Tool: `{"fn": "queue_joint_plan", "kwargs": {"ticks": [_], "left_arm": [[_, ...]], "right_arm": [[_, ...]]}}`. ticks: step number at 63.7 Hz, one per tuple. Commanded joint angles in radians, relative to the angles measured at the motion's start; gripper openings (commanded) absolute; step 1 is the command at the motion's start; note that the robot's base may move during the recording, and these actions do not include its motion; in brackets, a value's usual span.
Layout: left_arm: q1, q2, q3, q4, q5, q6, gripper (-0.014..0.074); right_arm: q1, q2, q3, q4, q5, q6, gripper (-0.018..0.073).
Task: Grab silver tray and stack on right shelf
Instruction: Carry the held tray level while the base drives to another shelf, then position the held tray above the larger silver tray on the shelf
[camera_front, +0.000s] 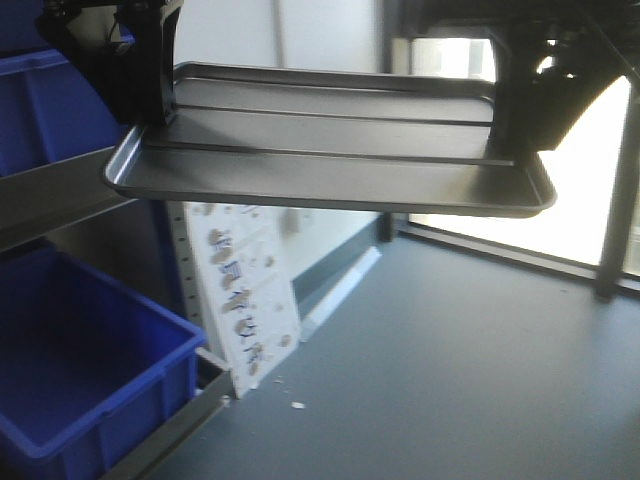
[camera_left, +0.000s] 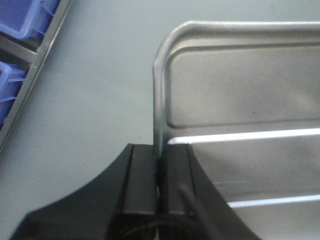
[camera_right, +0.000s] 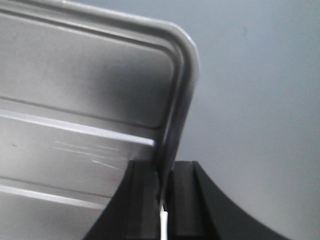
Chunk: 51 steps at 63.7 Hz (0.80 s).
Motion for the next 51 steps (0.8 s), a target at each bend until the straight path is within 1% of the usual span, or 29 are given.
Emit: {"fn": "queue_joint_plan", "kwargs": {"ticks": [1,51], "left_arm": [[-0.014,-0.048,-0.036,-0.008,-0.043,0.012,-0.0093],[-0.014,-0.048,-0.036,-0.008,-0.043,0.012,-0.0093]], "right_arm": [[0.005,-0.042,-0.036,0.002,-0.046,-0.035,0.0057],[0.005,-0.042,-0.036,0.002,-0.046,-0.035,0.0057]]}}
